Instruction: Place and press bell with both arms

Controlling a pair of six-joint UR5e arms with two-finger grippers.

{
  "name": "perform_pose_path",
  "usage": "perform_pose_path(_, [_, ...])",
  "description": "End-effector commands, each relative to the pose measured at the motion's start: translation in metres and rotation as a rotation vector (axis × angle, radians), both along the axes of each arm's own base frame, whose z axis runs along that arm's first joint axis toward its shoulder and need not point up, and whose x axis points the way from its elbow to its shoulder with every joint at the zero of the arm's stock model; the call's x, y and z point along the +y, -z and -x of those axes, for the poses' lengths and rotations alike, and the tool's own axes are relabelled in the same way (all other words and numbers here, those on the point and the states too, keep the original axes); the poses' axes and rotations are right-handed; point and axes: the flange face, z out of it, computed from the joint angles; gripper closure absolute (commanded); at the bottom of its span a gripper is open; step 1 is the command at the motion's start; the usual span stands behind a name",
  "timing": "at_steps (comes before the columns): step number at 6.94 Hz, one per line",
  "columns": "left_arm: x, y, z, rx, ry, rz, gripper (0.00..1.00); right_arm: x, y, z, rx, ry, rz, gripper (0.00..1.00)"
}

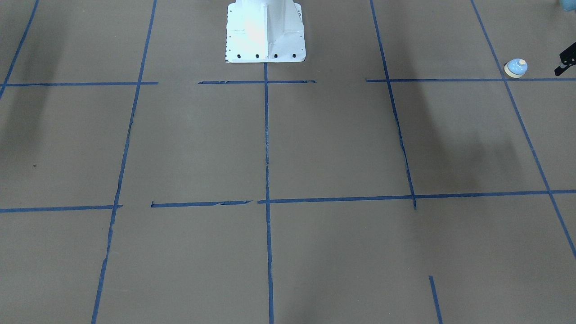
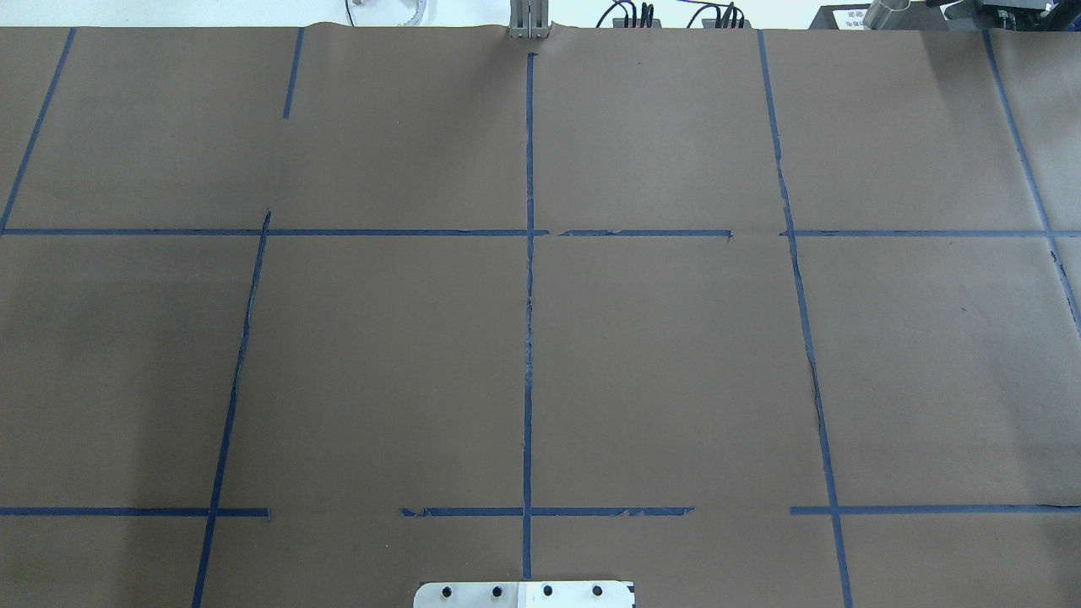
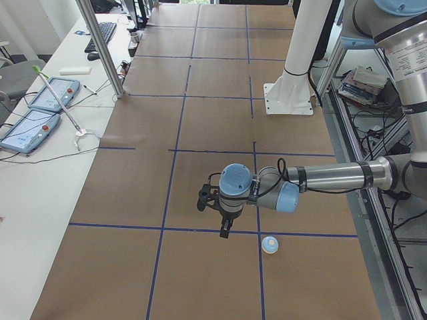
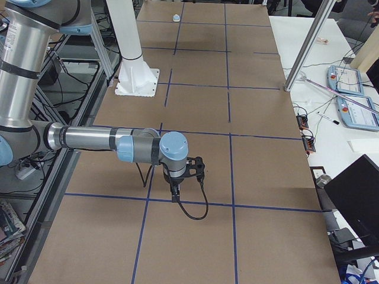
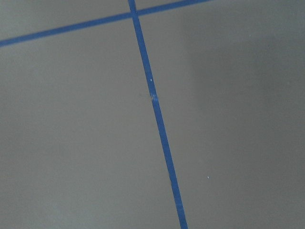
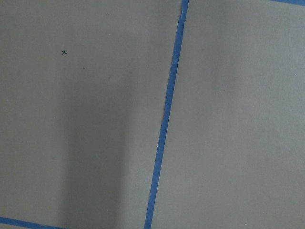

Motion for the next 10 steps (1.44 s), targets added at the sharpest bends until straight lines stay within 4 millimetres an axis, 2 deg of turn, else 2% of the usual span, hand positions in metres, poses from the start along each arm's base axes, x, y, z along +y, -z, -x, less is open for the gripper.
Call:
perform_pose_path(1, [0.036, -0.032, -0.034, -0.026, -0.066, 0.068, 0.00, 0.000, 0.001, 0.000, -0.001, 0.001, -0.003, 0.00])
perform_pose_path(2, [0.063, -0.054, -0.037, -0.036, -0.100, 0.083, 0.00, 0.000, 0.001, 0.000, -0.001, 0.002, -0.004, 0.00])
perform_pose_path(3, [0.076, -0.067, -0.047, -0.045, -0.145, 0.106, 0.00, 0.000, 0.001, 0.000, 0.001, 0.004, -0.006, 0.00])
perform_pose_path(6, [0.091, -0.087, -0.075, -0.067, -0.263, 0.151, 0.00, 0.000, 0.002, 0.000, 0.002, 0.005, -0.010, 0.00])
perform_pose_path(10, [0.103, -0.107, -0.088, -0.093, -0.332, 0.194, 0.00, 0.006, -0.001, -0.001, 0.006, 0.004, -0.029, 0.00])
